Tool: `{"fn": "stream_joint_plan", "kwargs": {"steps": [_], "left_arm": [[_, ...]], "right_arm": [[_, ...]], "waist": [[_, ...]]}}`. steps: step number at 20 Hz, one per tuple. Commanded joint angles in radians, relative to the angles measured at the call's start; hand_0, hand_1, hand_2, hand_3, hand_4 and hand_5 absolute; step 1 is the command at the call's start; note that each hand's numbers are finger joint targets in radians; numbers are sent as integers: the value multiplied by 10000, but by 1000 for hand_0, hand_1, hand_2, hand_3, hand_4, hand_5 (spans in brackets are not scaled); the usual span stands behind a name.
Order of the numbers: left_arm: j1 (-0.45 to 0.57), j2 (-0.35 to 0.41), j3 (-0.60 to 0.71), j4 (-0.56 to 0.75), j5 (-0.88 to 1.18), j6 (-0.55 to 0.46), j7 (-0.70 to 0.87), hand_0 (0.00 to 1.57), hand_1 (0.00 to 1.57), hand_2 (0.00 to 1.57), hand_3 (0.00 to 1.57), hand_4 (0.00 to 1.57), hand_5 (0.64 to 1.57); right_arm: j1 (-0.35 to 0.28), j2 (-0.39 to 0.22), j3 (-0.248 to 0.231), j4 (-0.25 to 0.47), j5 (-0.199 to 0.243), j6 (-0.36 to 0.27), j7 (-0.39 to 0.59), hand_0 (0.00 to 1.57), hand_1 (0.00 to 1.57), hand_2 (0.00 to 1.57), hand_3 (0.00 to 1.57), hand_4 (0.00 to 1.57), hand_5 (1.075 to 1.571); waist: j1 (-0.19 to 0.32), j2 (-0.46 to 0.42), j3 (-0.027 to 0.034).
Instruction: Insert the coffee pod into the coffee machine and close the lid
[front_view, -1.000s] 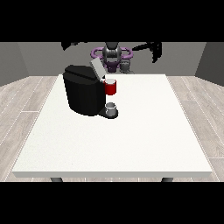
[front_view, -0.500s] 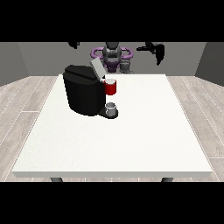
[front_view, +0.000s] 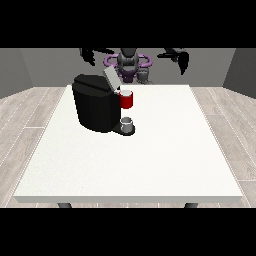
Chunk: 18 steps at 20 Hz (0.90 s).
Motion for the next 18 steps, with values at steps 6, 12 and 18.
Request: {"fn": "stream_joint_plan", "kwargs": {"steps": [6, 12, 18], "left_arm": [[1352, -75, -692, -2272, 763, 200, 525, 0, 0, 0, 0, 0, 1571], [1578, 38, -1019, -2631, 758, 556, 627, 0, 0, 0, 0, 0, 1571], [1298, 762, -544, -2951, 1297, 480, 872, 0, 0, 0, 0, 0, 1571]], "right_arm": [[-1135, -172, -588, 1520, -204, 299, -383, 0, 0, 0, 0, 0, 1571], [-2033, 306, -230, 1997, 234, -166, -371, 0, 0, 0, 0, 0, 1571], [-2648, 217, -154, 2432, 534, -54, -669, 0, 0, 0, 0, 0, 1571]], "waist": [[81, 833, 0], [-39, 1387, -2], [-244, 1781, -2]]}}
